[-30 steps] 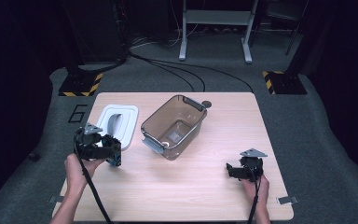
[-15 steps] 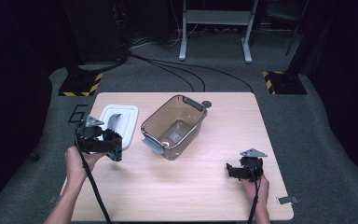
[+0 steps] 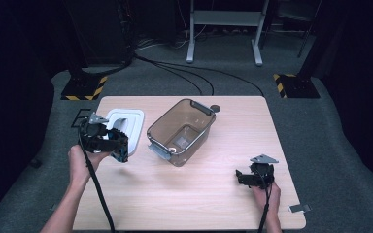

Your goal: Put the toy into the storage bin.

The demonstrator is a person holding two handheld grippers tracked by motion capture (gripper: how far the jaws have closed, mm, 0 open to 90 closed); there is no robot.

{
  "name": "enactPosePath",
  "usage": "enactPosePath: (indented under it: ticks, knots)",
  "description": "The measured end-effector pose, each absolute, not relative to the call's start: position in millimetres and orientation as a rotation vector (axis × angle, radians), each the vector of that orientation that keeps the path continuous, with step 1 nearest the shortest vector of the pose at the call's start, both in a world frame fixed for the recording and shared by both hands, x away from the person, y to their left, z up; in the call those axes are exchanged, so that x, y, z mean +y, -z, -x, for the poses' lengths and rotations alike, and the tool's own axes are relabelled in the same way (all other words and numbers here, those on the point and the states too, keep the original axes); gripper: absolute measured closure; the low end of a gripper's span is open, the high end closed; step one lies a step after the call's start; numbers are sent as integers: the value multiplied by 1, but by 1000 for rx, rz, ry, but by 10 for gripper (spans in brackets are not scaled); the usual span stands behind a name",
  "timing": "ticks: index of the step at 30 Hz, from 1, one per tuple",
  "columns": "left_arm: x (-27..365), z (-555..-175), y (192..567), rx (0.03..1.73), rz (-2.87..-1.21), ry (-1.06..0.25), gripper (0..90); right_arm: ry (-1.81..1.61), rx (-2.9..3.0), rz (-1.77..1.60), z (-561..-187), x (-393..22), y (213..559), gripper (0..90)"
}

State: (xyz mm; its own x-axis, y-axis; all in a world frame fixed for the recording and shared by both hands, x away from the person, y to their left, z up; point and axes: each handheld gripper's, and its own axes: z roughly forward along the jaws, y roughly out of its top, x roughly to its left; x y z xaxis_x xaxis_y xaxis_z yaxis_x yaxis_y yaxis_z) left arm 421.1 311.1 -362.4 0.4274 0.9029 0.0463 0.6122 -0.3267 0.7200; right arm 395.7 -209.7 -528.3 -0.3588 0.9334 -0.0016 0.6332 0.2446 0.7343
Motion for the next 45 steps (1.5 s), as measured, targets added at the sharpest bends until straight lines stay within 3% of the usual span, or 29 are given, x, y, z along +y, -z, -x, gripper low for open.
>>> enactPosePath:
  ticks: [45]
  knots:
    - [293, -467, 318, 1253, -2063, -647, 247, -909, 2080, -1429, -396, -210, 528, 85]
